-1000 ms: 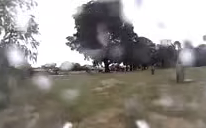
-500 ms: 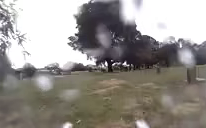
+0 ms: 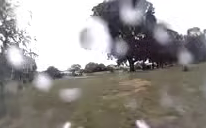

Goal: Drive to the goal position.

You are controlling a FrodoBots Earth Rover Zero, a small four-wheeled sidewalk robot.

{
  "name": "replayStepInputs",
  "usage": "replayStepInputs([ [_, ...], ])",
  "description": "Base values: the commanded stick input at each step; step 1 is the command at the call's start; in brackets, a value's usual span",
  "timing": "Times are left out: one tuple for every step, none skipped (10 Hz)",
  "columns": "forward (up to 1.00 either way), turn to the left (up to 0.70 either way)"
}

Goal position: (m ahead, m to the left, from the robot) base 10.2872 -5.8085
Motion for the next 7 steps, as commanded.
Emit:
replayStepInputs([
  [0.99, 0.01],
  [0.99, 0.01],
  [0.99, 0.01],
  [0.99, 0.01],
  [0.99, 0.01],
  [0.99, 0.01],
  [0.99, 0.01],
])
